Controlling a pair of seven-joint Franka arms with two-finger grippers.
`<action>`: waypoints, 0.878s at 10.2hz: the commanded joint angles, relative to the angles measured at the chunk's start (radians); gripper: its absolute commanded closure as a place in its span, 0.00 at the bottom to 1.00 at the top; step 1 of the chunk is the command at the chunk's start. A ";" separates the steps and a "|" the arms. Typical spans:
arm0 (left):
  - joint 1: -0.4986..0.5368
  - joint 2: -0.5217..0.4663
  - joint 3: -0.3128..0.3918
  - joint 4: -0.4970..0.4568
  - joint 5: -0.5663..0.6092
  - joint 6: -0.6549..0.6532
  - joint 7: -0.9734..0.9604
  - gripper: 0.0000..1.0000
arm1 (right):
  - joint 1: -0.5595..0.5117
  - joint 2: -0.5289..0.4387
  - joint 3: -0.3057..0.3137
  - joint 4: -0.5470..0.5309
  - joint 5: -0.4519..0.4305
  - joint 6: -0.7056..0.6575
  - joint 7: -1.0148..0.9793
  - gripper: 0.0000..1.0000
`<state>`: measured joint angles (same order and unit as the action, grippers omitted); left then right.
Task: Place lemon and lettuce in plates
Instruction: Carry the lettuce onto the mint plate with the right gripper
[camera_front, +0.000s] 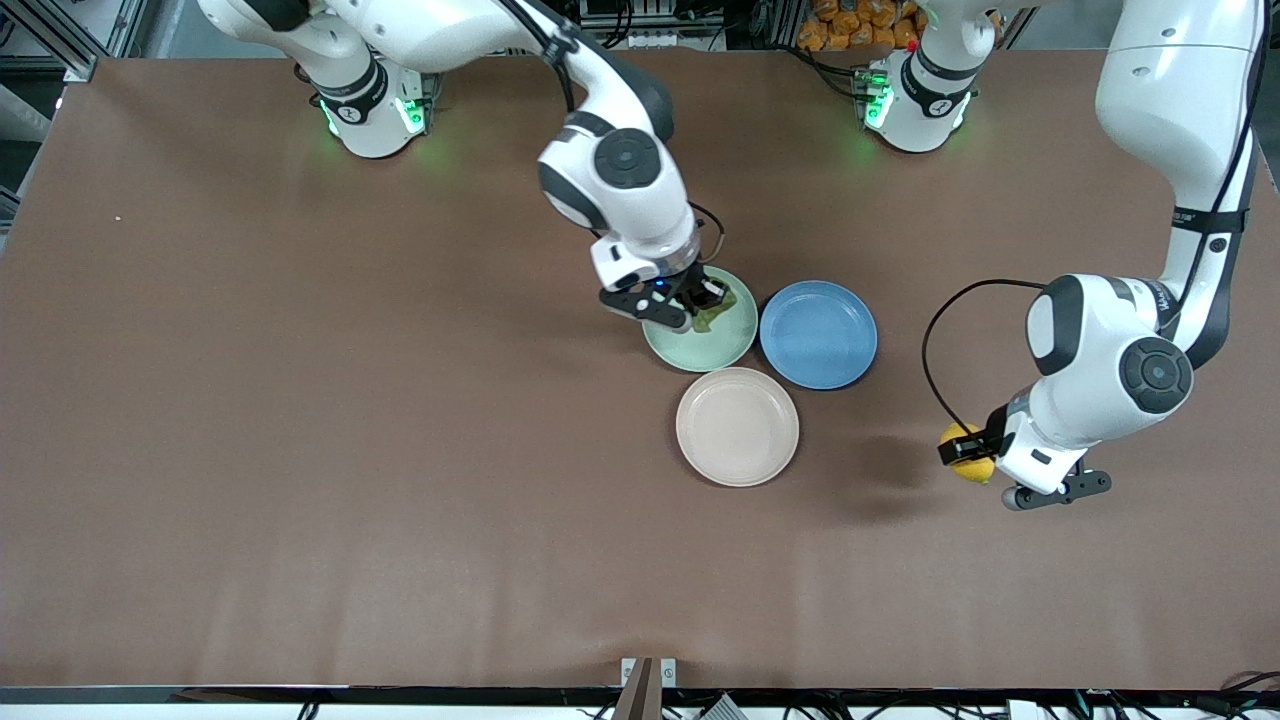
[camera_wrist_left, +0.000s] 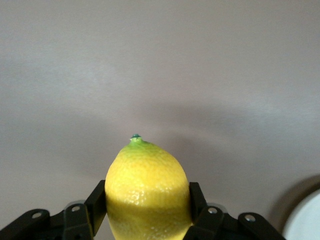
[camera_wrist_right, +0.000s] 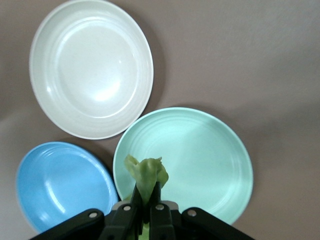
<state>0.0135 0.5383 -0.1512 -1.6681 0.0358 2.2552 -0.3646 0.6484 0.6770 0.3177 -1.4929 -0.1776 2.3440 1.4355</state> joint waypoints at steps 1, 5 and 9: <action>-0.032 0.000 0.006 0.033 -0.022 -0.019 -0.075 1.00 | 0.011 0.022 0.004 -0.009 -0.108 0.003 0.092 0.51; -0.036 0.023 -0.027 0.042 -0.022 -0.010 -0.146 1.00 | -0.062 -0.031 0.050 -0.004 -0.131 -0.128 0.054 0.00; -0.099 0.068 -0.057 0.099 -0.020 -0.008 -0.261 1.00 | -0.283 -0.258 0.152 0.003 -0.013 -0.421 -0.272 0.00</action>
<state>-0.0539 0.5887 -0.2113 -1.6035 0.0347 2.2560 -0.5864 0.4485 0.5263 0.4393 -1.4505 -0.2606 1.9895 1.2842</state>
